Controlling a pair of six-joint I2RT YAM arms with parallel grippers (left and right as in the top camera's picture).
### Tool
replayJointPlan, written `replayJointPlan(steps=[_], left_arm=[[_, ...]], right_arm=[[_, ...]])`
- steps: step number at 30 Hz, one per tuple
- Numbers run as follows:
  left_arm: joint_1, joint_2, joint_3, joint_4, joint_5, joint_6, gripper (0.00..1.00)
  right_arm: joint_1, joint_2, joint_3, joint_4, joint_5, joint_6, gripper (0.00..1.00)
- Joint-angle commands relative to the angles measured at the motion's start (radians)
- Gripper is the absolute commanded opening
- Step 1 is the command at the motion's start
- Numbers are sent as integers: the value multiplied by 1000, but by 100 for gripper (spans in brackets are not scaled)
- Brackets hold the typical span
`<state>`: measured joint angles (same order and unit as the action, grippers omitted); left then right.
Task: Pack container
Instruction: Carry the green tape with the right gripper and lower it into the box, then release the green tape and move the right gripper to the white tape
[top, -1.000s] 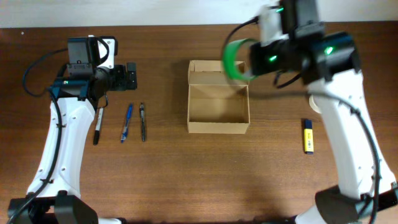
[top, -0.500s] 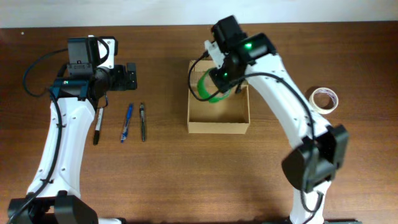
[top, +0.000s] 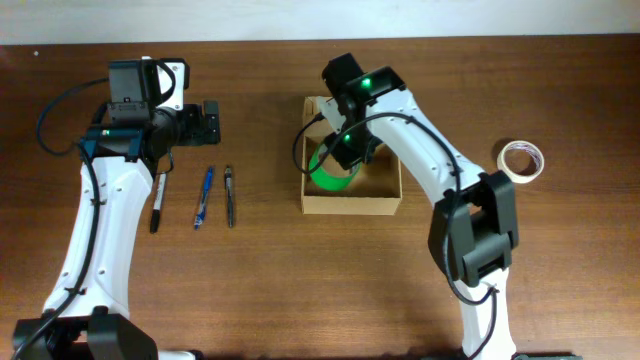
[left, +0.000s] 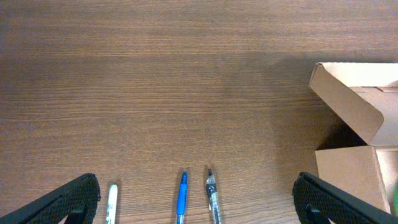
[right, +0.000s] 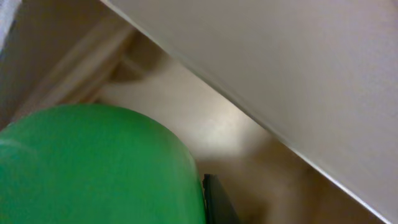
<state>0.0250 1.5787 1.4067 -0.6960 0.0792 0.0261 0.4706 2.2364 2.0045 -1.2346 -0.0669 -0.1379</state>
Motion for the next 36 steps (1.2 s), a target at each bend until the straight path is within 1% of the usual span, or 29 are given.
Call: replayJointPlan(steps=[1,6,16,17,18,19,22,23,25,28,30,32,34,36], left_arm=[[4,0,19,-1,11,12,99],[4,0,19,-1,11,12,99],[4,0,19,-1,11,12,99],[4,0,19,-1,11,12,99],[4,0,19,-1,11,12,99],[4,0,19,-1,11,12,99],[4,0,19,-1,11,12,99],[4,0,19,-1,11,12,99],[4,0,19,-1,11,12,99],[4,0,19,-1,11,12,99],[4,0,19,-1,11,12,99],[4,0,19,-1,11,12,99],[4,0,19,-1,11,12,99],[4,0,19,-1,11,12,99]], right_arm=[[40,28,-5,26,-12,-3,4],[37,59,-5,39,50,16,4],[31,61,-5,71,79,19,4],[31,61,-5,76,80,19,14],[31,61,-5,81,80,19,33],[31,61,-5,84,81,18,35],[31,61,-5,87,87,18,33],[31,60,-3,77,87,19,28],[31,59,8,48,87,19,23],[32,36,58,-32,86,19,23],[31,-12,103,-68,82,19,25],[29,-87,150,-93,88,19,30],[17,-195,195,-113,138,19,40],[-12,-301,205,-109,224,50,47]])
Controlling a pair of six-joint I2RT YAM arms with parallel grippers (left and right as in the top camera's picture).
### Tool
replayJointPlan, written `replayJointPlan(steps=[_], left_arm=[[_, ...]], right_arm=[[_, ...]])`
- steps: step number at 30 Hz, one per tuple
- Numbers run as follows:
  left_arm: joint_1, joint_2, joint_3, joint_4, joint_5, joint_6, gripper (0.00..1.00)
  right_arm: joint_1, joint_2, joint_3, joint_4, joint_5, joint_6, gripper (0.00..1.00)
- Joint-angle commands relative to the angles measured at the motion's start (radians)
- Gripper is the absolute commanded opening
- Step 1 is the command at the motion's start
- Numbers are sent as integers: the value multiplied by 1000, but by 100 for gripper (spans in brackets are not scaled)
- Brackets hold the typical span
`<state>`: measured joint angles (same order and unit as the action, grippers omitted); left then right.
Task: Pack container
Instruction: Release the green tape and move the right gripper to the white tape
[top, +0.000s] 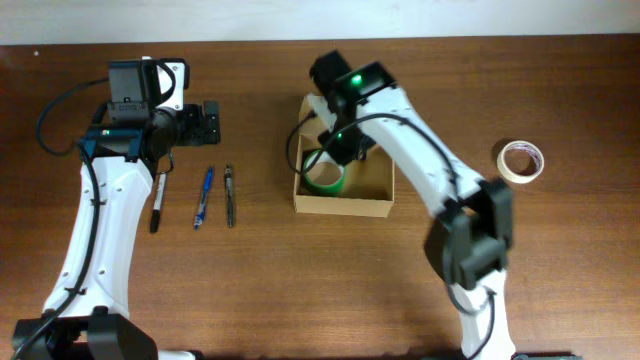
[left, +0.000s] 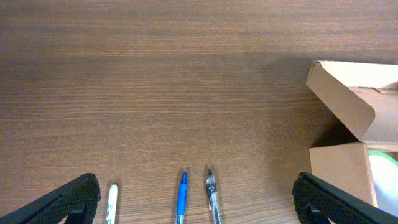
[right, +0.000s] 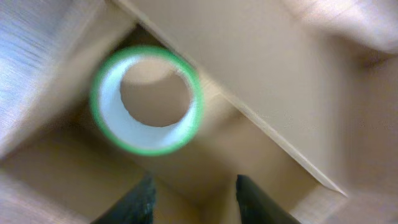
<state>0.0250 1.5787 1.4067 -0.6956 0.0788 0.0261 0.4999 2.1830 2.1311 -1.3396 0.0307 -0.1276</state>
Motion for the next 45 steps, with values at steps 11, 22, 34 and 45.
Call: replayJointPlan(steps=[11,22,34,45], left_arm=[[4,0,19,-2,11,12,99],[4,0,19,-2,11,12,99],[4,0,19,-2,11,12,99],[4,0,19,-2,11,12,99]], right_arm=[[-658,-405,42,-41,150,258,66],[-1021,-100,-137,2,-117,294,66],[-985,137,-147,99,-117,318,64],[-983,187,-205,167,-109,321,45]])
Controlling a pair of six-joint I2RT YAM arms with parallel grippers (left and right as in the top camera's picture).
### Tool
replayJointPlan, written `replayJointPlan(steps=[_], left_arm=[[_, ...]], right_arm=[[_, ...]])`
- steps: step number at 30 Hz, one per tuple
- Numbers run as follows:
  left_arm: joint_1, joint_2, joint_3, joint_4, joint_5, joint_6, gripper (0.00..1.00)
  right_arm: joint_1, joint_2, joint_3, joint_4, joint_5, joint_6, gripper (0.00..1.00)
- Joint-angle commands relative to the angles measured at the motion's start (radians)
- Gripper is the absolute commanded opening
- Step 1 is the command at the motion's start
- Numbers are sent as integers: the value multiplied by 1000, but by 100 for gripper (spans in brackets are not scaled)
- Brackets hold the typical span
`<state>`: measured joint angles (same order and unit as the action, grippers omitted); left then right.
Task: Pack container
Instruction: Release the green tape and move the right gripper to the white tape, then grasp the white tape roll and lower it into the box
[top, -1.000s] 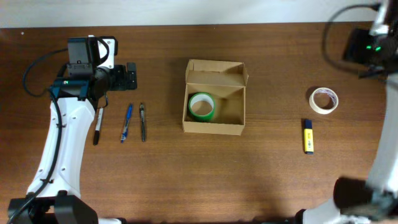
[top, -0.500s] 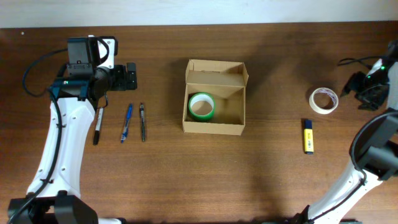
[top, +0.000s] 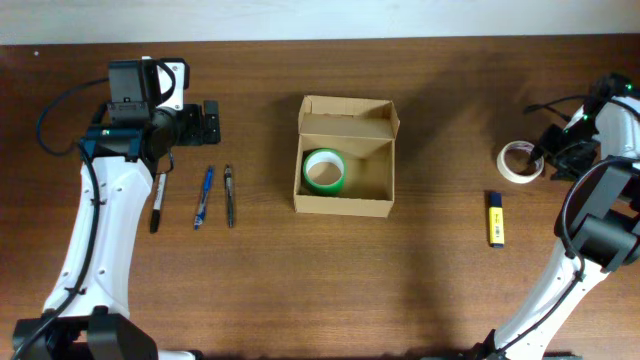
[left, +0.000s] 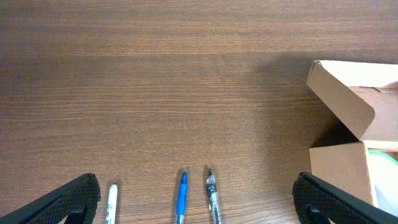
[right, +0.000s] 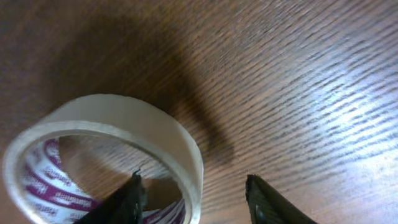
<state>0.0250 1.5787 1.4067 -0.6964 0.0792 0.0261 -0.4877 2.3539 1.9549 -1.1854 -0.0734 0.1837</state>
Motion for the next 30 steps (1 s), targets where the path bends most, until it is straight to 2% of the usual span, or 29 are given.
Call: replayJointPlan(steps=[1,5,6,7,9,14,20,25,30], left_arm=[[4,0,19,-1,11,12,99],[4,0,19,-1,11,12,99],[4,0,19,-1,11,12,99],[4,0,19,-1,11,12,99],[4,0,19,-1,11,12,99],[4,0,19,-1,11,12,99],[4,0,19,-1,11,12,99],[4,0,19,-1,11,12,99],[4,0,19,-1,11,12,99]], right_arm=[[5,16,-37,18,-5,10,42],[5,16,-80,45,-4,10,42],[5,16,-88,49,-4,10,39],[5,16,-95,50,-4,10,31],[6,16,-96,46,-6,9,4],[26,-24,-63,2,-43,-18,4],[140,-230,98,-73,-210,-140,4],[378,-413,322,-166,-229,-317,4],[673,-462,372,-166,-145,-442,4]])
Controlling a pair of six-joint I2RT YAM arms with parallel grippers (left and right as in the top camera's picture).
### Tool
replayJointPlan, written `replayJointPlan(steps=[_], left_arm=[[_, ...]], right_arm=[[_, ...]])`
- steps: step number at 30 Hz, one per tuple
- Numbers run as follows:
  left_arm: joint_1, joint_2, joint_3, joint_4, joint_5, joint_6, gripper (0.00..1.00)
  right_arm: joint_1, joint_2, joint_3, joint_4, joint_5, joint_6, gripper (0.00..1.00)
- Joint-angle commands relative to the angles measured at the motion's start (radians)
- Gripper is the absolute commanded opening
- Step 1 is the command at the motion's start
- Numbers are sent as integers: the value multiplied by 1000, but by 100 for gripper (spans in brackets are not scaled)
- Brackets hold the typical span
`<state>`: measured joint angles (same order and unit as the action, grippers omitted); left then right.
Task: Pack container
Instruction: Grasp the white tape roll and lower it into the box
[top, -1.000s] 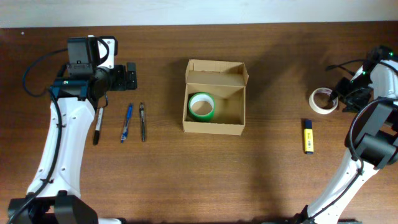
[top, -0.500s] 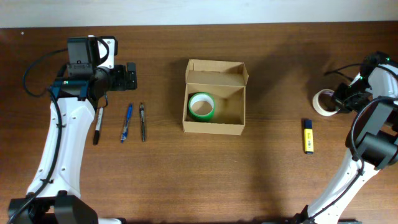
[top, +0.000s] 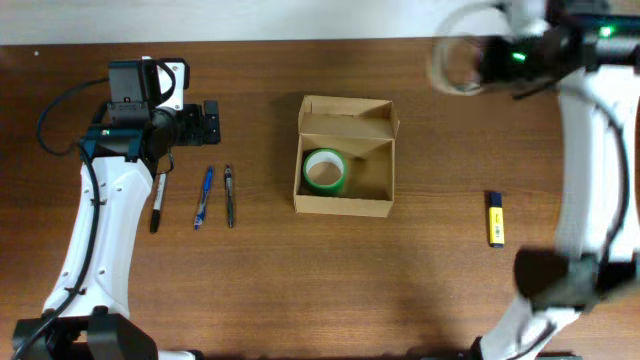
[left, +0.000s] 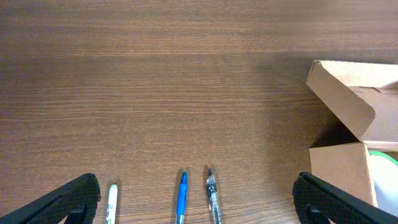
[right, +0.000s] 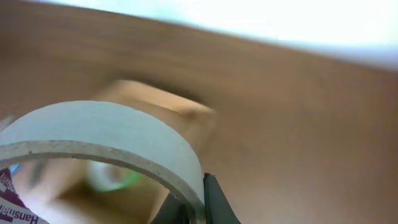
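An open cardboard box (top: 345, 195) stands mid-table with a green tape roll (top: 323, 170) lying flat in its left half. My right gripper (top: 487, 57) is raised over the far edge, right of the box, shut on the rim of a white tape roll (top: 452, 62); the wrist view shows that roll (right: 106, 134) pinched between the fingers (right: 211, 199), the box blurred below. My left gripper (top: 208, 122) hangs open above the table, left of the box, with nothing between its fingers (left: 320, 199). A yellow highlighter (top: 494, 219) lies right of the box.
A white marker (top: 157, 201), a blue pen (top: 204, 197) and a dark pen (top: 229, 195) lie side by side left of the box, below my left gripper. The box's rear flaps (top: 346, 107) stand open.
My right gripper was open around the white tape roll lying on the table at the right. Now it is shut on the roll, lifted and further left near the far edge. The left arm is unchanged.
My right gripper was down inside the box with the green roll. Then the green roll lay flat in the box, the gripper open above it. Later the gripper was at the white roll on the right; now it holds that roll aloft.
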<state>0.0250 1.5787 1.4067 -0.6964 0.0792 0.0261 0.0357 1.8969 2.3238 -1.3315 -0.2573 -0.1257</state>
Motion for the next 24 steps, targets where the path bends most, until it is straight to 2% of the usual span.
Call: replayJointPlan(steps=[1,4,10,16,24], left_arm=[[4,0,19,-1,11,12,99],[4,0,19,-1,11,12,99],[4,0,19,-1,11,12,99],[4,0,19,-1,11,12,99],[4,0,19,-1,11,12,99]], right_arm=[[192,2,-3,-20,80,-133,4],[325,48,-50,-19,165,-185,4],[430,179,-156,12,164,-191,4],[464,325,-177,52,166,-165,4],[446,399,-177,50,178,-154,4]])
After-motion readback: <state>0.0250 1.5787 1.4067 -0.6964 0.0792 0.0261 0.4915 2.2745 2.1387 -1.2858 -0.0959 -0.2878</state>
